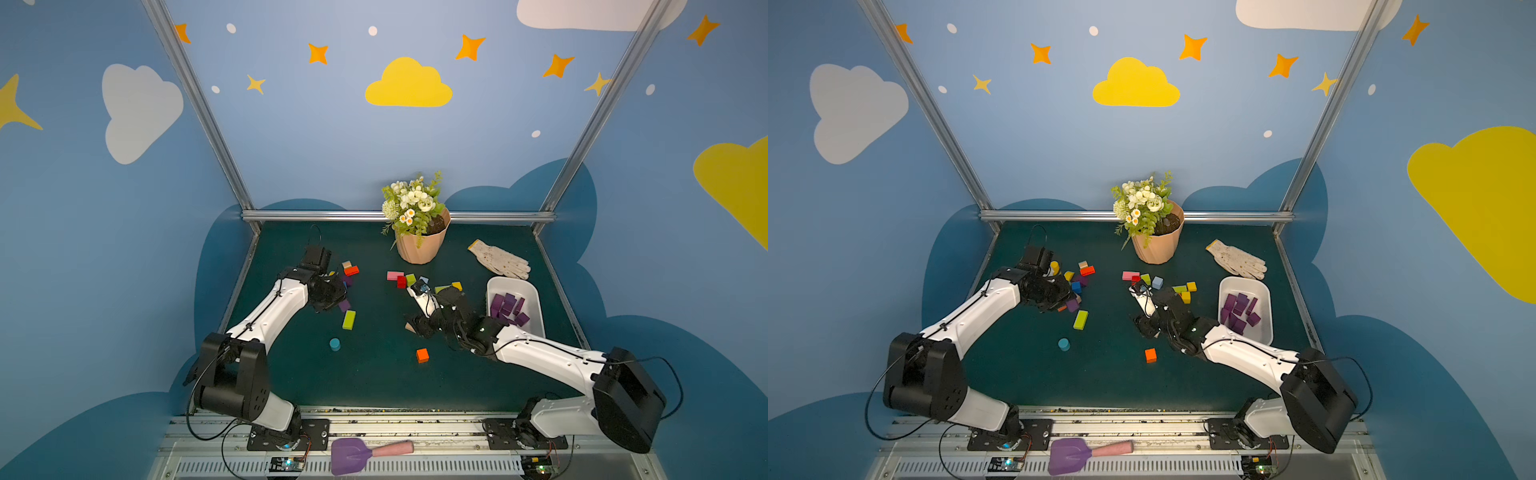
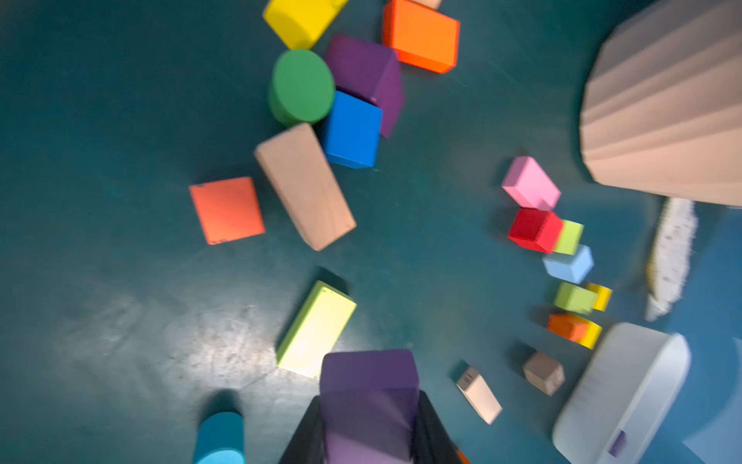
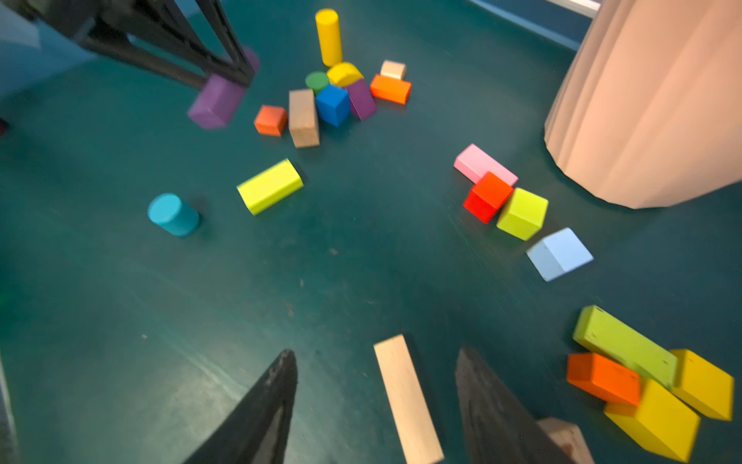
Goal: Pick purple bricks into the storage bin
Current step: Place the building block in the storage box.
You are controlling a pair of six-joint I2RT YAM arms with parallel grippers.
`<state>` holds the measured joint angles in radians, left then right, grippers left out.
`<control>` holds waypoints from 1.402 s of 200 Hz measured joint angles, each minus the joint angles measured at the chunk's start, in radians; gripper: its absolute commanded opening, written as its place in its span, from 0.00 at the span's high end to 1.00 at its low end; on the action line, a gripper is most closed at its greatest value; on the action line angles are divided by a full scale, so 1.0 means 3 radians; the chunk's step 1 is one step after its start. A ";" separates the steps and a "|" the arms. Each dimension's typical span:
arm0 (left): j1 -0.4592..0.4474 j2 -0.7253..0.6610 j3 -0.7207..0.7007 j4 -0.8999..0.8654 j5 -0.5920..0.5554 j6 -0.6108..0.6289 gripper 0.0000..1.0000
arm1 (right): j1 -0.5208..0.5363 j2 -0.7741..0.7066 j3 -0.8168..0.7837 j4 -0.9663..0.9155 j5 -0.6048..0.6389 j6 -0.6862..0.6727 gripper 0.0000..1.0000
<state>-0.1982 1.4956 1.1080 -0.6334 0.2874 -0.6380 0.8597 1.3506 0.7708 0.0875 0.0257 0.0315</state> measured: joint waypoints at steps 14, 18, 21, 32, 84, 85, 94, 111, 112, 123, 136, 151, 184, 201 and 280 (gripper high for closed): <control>0.0000 -0.0070 -0.0071 0.0084 0.0098 -0.0020 0.69 | 0.0001 0.0031 0.0000 0.0072 -0.0055 0.0104 0.35; 0.0000 -0.0090 -0.0089 0.0109 0.0123 -0.0025 0.69 | 0.0005 0.0043 0.0000 0.0097 -0.0070 0.0136 0.35; 0.0000 -0.0102 -0.0099 0.0123 0.0137 -0.0027 0.69 | 0.0005 0.0052 0.0000 0.0111 -0.0079 0.0159 0.35; 0.0000 -0.0155 -0.0142 0.0206 0.0197 -0.0052 0.69 | 0.0015 0.0090 0.0005 0.0165 -0.0109 0.0253 0.35; -0.0001 -0.0367 -0.0254 0.0577 0.0474 -0.0197 0.69 | 0.0134 0.0256 0.0188 0.0398 -0.0097 0.0581 0.35; -0.0001 -0.0369 -0.0254 0.0584 0.0481 -0.0200 0.69 | 0.0140 0.0259 0.0195 0.0404 -0.0092 0.0586 0.35; -0.0001 -0.0385 -0.0254 0.0629 0.0515 -0.0223 0.69 | 0.0172 0.0285 0.0224 0.0455 -0.0060 0.0614 0.35; -0.0001 -0.0429 -0.0259 0.0706 0.0568 -0.0267 0.68 | 0.0228 0.0323 0.0266 0.0547 0.0023 0.0676 0.35; -0.0001 -0.0431 -0.0261 0.0711 0.0571 -0.0268 0.68 | 0.0231 0.0327 0.0268 0.0554 0.0025 0.0685 0.35; -0.0001 -0.0476 -0.0280 0.0772 0.0591 -0.0291 0.68 | 0.0252 0.0345 0.0276 0.0624 0.0078 0.0726 0.35; -0.0001 -0.0534 -0.0299 0.0827 0.0599 -0.0332 0.68 | 0.0268 0.0361 0.0284 0.0693 0.0141 0.0771 0.35; -0.0001 -0.0596 -0.0318 0.0889 0.0609 -0.0359 0.68 | 0.0270 0.0387 0.0317 0.0754 0.0210 0.0818 0.35; -0.0001 -0.0679 -0.0348 0.1033 0.0642 -0.0409 0.68 | 0.0270 0.0415 0.0387 0.0893 0.0328 0.0876 0.35; -0.0001 -0.0684 -0.0351 0.1077 0.0657 -0.0427 0.68 | 0.0270 0.0416 0.0399 0.0952 0.0375 0.0905 0.35; -0.0001 -0.0844 -0.0406 0.1240 0.0660 -0.0496 0.68 | 0.0266 0.0435 0.0404 0.1165 0.0451 0.1016 0.34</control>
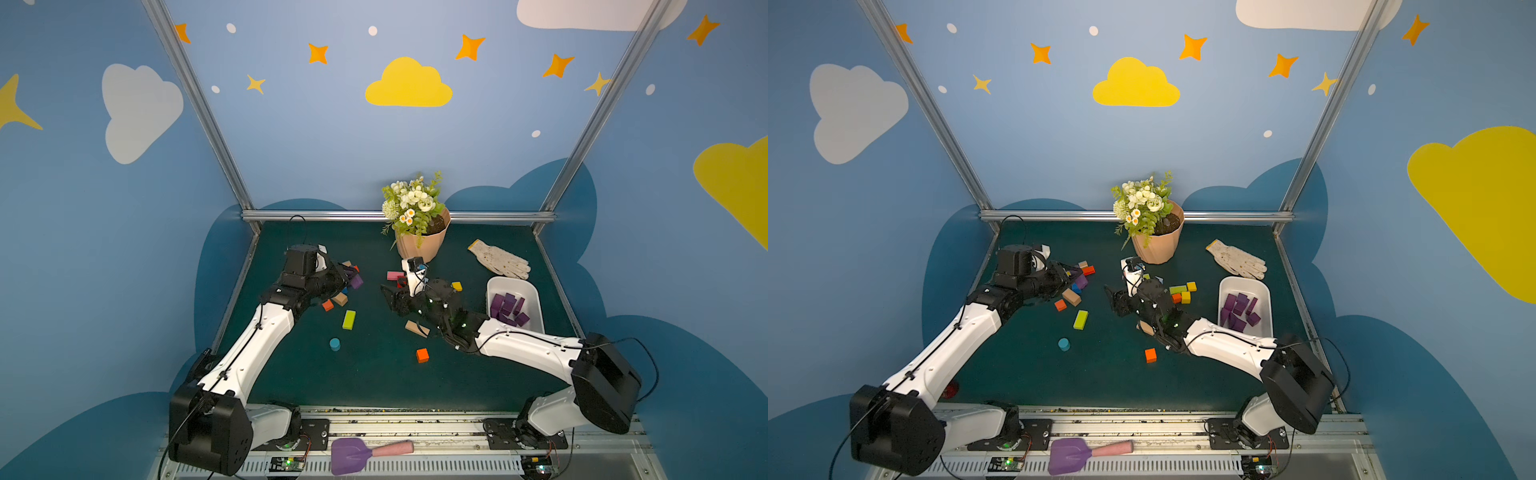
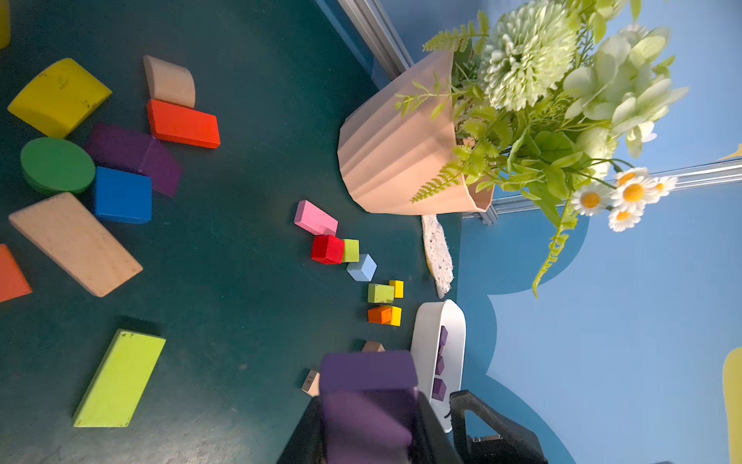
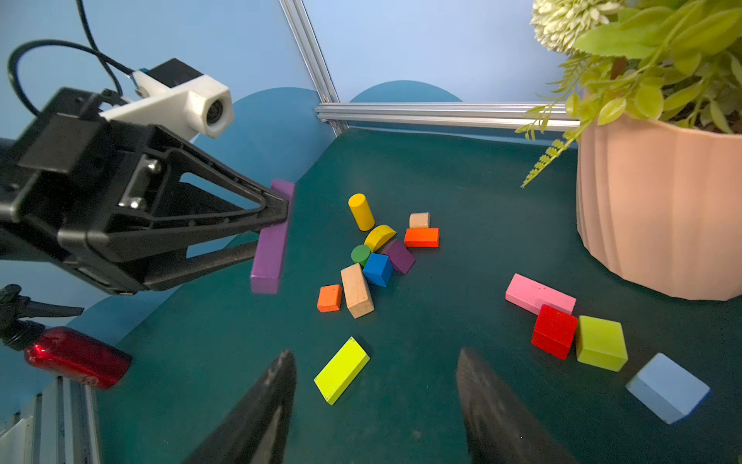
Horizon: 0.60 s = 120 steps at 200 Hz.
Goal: Pick purple bricks into the storage bin
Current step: Place the building block in the storage box.
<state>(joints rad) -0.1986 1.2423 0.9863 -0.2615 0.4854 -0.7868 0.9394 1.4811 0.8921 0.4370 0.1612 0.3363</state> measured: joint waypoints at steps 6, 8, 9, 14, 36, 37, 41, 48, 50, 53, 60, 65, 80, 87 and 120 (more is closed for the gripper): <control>0.0000 -0.0005 -0.0009 0.0011 0.0000 -0.0004 0.68 | -0.0001 0.0000 0.0000 0.0009 0.0000 0.0001 0.34; 0.0000 -0.0009 -0.0011 0.0015 0.0000 -0.0009 0.68 | -0.0003 0.0001 0.0000 0.0015 -0.0001 0.0001 0.34; 0.0000 -0.0009 -0.0014 0.0017 0.0000 -0.0011 0.68 | -0.0004 0.0001 0.0000 0.0017 -0.0001 0.0001 0.34; 0.0000 -0.0015 -0.0023 0.0023 0.0000 -0.0013 0.68 | -0.0006 0.0003 0.0000 0.0031 -0.0003 0.0001 0.34; 0.0000 -0.0062 -0.0086 0.0045 -0.0003 -0.0037 0.68 | -0.0009 0.0028 0.0000 0.0104 -0.0042 0.0001 0.34; 0.0000 -0.0066 -0.0090 0.0047 -0.0003 -0.0037 0.68 | -0.0009 0.0031 0.0000 0.0108 -0.0042 0.0001 0.34; 0.0000 -0.0075 -0.0102 0.0055 -0.0004 -0.0042 0.67 | -0.0009 0.0041 0.0000 0.0123 -0.0058 0.0001 0.34; 0.0000 -0.0092 -0.0121 0.0064 -0.0004 -0.0050 0.68 | -0.0009 0.0060 0.0000 0.0148 -0.0089 0.0000 0.34; 0.0000 -0.0095 -0.0125 0.0066 -0.0004 -0.0052 0.68 | -0.0009 0.0064 0.0000 0.0153 -0.0095 0.0000 0.34; 0.0000 -0.0099 -0.0131 0.0069 -0.0004 -0.0055 0.67 | -0.0009 0.0075 0.0001 0.0158 -0.0111 0.0001 0.34; 0.0000 -0.0112 -0.0145 0.0088 -0.0004 -0.0062 0.67 | -0.0009 0.0097 0.0001 0.0172 -0.0148 0.0000 0.34; 0.0000 -0.0116 -0.0154 0.0098 -0.0004 -0.0072 0.67 | -0.0009 0.0114 0.0004 0.0179 -0.0169 -0.0001 0.34; 0.0000 -0.0121 -0.0172 0.0132 -0.0006 -0.0097 0.67 | -0.0009 0.0181 0.0023 0.0184 -0.0258 -0.0006 0.34; 0.0000 -0.0121 -0.0182 0.0150 -0.0011 -0.0109 0.67 | -0.0009 0.0211 0.0033 0.0187 -0.0295 -0.0010 0.34; 0.0000 -0.0121 -0.0223 0.0186 -0.0024 -0.0146 0.66 | 0.0006 0.0347 0.0137 0.0187 -0.0467 -0.0015 0.34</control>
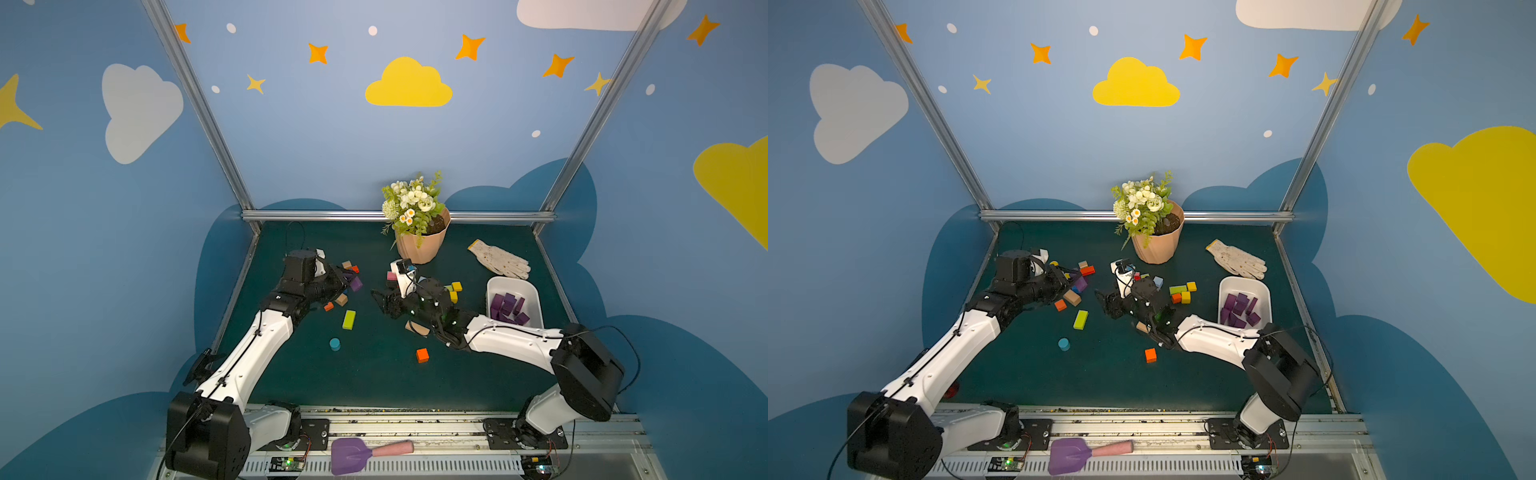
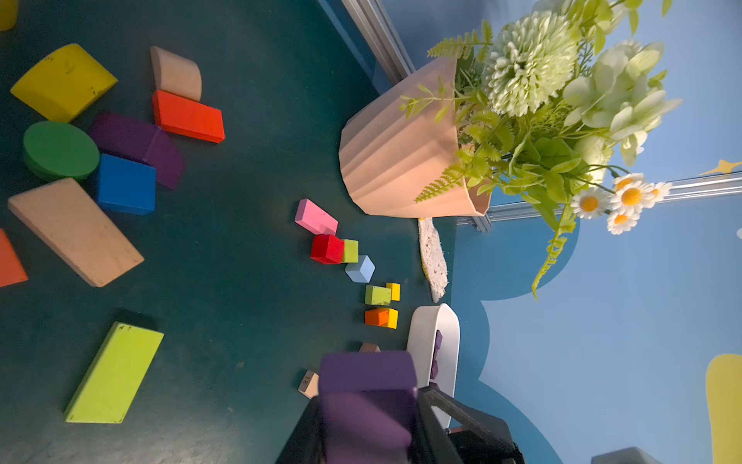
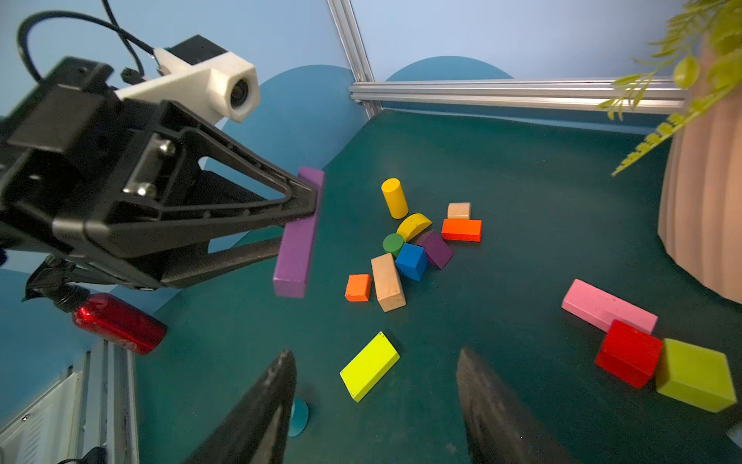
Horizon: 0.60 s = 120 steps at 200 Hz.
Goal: Pick purple bricks into the storage bin
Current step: Place the building block in the storage box.
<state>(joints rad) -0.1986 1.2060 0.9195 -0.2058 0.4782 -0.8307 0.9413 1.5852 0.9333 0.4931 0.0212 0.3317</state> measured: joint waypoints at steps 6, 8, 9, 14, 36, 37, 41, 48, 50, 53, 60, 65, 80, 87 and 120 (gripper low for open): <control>0.0000 0.0000 -0.0001 0.0001 -0.0003 -0.0003 0.66 | 0.0005 0.0014 0.0020 0.0001 -0.0027 -0.0001 0.34; 0.0000 0.0000 -0.0001 0.0001 -0.0004 -0.0003 0.66 | 0.0006 0.0018 0.0029 0.0001 -0.0038 -0.0003 0.34; 0.0000 0.0000 -0.0001 0.0001 -0.0004 -0.0003 0.66 | 0.0006 0.0020 0.0032 0.0000 -0.0039 -0.0003 0.34; 0.0000 0.0000 -0.0001 0.0004 -0.0004 -0.0005 0.66 | 0.0009 0.0033 0.0052 0.0003 -0.0056 -0.0005 0.34; 0.0000 0.0000 -0.0001 0.0008 -0.0005 -0.0015 0.66 | 0.0020 0.0092 0.0155 0.0014 -0.0148 -0.0011 0.34; 0.0000 0.0000 -0.0001 0.0009 -0.0005 -0.0017 0.66 | 0.0020 0.0094 0.0158 0.0014 -0.0150 -0.0011 0.34; 0.0000 0.0000 -0.0001 0.0010 -0.0005 -0.0017 0.66 | 0.0023 0.0108 0.0174 0.0017 -0.0169 -0.0010 0.34; 0.0000 0.0000 -0.0001 0.0017 -0.0005 -0.0023 0.66 | 0.0027 0.0128 0.0200 0.0018 -0.0195 -0.0011 0.34; 0.0000 0.0000 -0.0001 0.0019 -0.0005 -0.0027 0.66 | 0.0028 0.0135 0.0206 0.0018 -0.0205 -0.0011 0.34; 0.0000 0.0000 -0.0001 0.0022 -0.0005 -0.0027 0.66 | 0.0029 0.0145 0.0215 0.0020 -0.0216 -0.0010 0.34; 0.0000 0.0000 -0.0001 0.0025 -0.0005 -0.0029 0.66 | 0.0036 0.0170 0.0233 0.0031 -0.0243 -0.0011 0.34; 0.0000 0.0000 -0.0001 0.0027 -0.0005 -0.0032 0.66 | 0.0039 0.0187 0.0244 0.0032 -0.0259 -0.0010 0.34; 0.0000 0.0000 -0.0001 0.0027 -0.0005 -0.0041 0.66 | 0.0056 0.0243 0.0280 0.0039 -0.0309 -0.0010 0.34; 0.0000 0.0000 -0.0001 0.0027 -0.0005 -0.0042 0.66 | 0.0064 0.0264 0.0292 0.0039 -0.0327 -0.0011 0.34; 0.0000 0.0000 -0.0001 0.0027 -0.0004 -0.0043 0.66 | 0.0076 0.0393 0.0420 0.0045 -0.0412 -0.0009 0.34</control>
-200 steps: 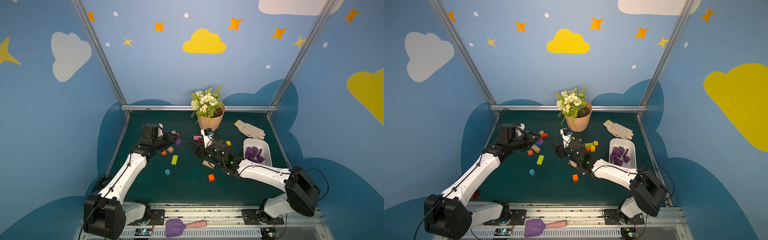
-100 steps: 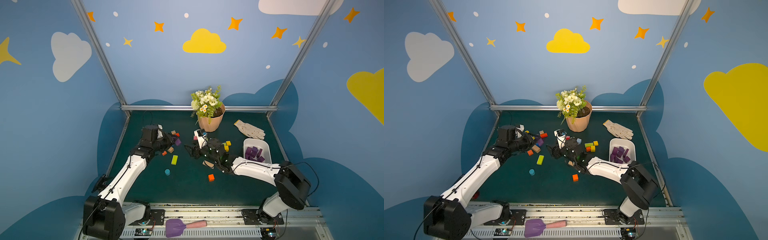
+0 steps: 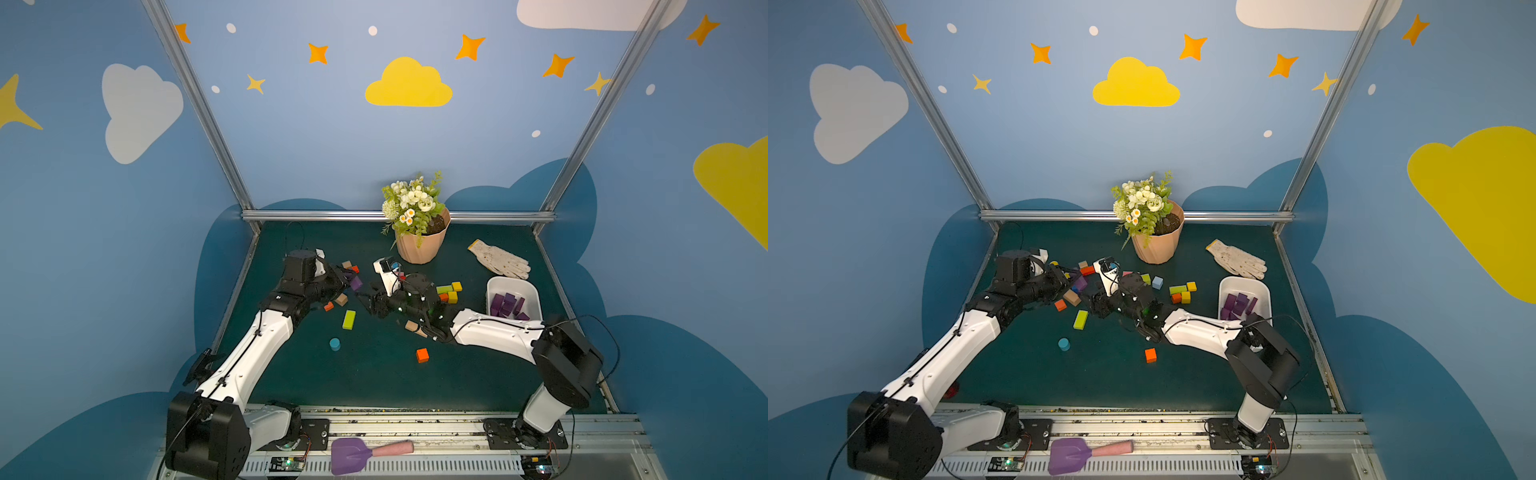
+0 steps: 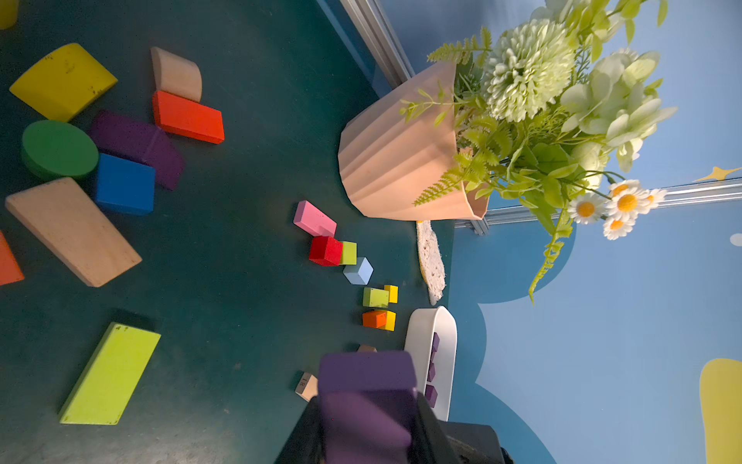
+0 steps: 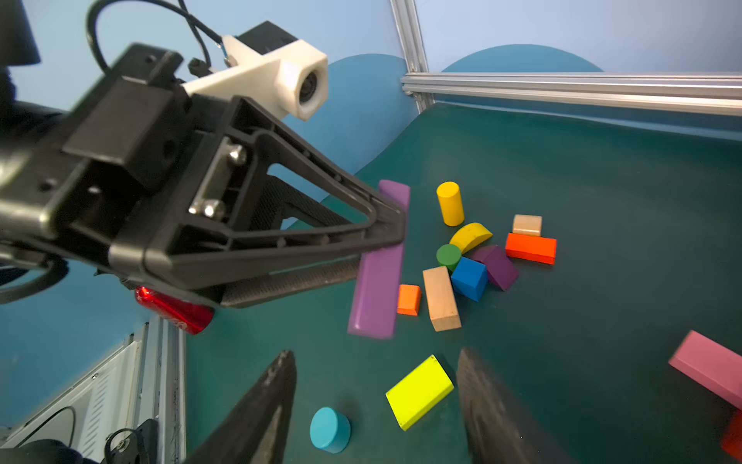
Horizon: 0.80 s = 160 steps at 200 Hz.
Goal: Pick purple bricks into the storage bin
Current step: Place the building block in the storage box.
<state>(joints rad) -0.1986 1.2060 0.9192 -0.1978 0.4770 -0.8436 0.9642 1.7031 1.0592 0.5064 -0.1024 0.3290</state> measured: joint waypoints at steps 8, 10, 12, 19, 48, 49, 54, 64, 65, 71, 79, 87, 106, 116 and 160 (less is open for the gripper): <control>0.0000 0.0000 0.0000 0.0000 0.0000 -0.0001 0.66 | 0.0000 0.0037 0.0038 0.0008 -0.0019 0.0000 0.34; 0.0000 0.0000 0.0000 0.0000 0.0000 -0.0001 0.66 | 0.0000 0.0047 0.0050 0.0009 -0.0027 0.0001 0.34; 0.0000 0.0000 0.0000 0.0000 0.0000 -0.0001 0.66 | 0.0000 0.0056 0.0060 0.0009 -0.0032 0.0000 0.34; 0.0000 0.0000 0.0000 0.0000 0.0000 -0.0001 0.66 | 0.0000 0.0086 0.0088 0.0018 -0.0046 0.0005 0.35; 0.0000 0.0000 0.0000 0.0000 0.0000 0.0000 0.66 | -0.0001 0.0189 0.0192 0.0024 -0.0079 0.0033 0.42; 0.0000 0.0000 0.0000 0.0000 0.0000 0.0000 0.66 | -0.0001 0.0191 0.0195 0.0025 -0.0079 0.0033 0.42; 0.0000 0.0000 0.0000 0.0000 0.0000 0.0000 0.66 | -0.0001 0.0205 0.0209 0.0031 -0.0083 0.0041 0.44; 0.0000 0.0000 0.0000 0.0000 0.0000 0.0001 0.66 | -0.0005 0.0234 0.0231 0.0050 -0.0097 0.0051 0.47; 0.0000 0.0000 0.0000 0.0000 0.0000 0.0001 0.66 | -0.0005 0.0235 0.0233 0.0050 -0.0098 0.0052 0.48; 0.0000 0.0000 0.0000 0.0000 0.0000 0.0001 0.66 | -0.0009 0.0247 0.0240 0.0067 -0.0104 0.0060 0.50; 0.0000 0.0000 0.0000 0.0000 0.0000 0.0001 0.66 | -0.0018 0.0261 0.0245 0.0078 -0.0109 0.0076 0.52; 0.0000 0.0000 0.0000 0.0000 0.0001 0.0001 0.66 | -0.0022 0.0275 0.0256 0.0083 -0.0114 0.0088 0.54; 0.0000 0.0000 0.0000 0.0000 0.0003 0.0003 0.65 | -0.0024 0.0312 0.0292 0.0097 -0.0130 0.0109 0.60; 0.0001 0.0000 0.0000 0.0000 0.0003 0.0004 0.65 | -0.0025 0.0319 0.0300 0.0100 -0.0136 0.0113 0.62; 0.0001 0.0000 0.0000 0.0001 0.0004 0.0005 0.64 | -0.0034 0.0351 0.0362 0.0102 -0.0160 0.0118 0.80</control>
<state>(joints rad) -0.1982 1.2060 0.9192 -0.1974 0.4782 -0.8421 0.9539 1.8084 1.1679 0.5369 -0.1505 0.3645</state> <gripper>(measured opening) 0.355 0.258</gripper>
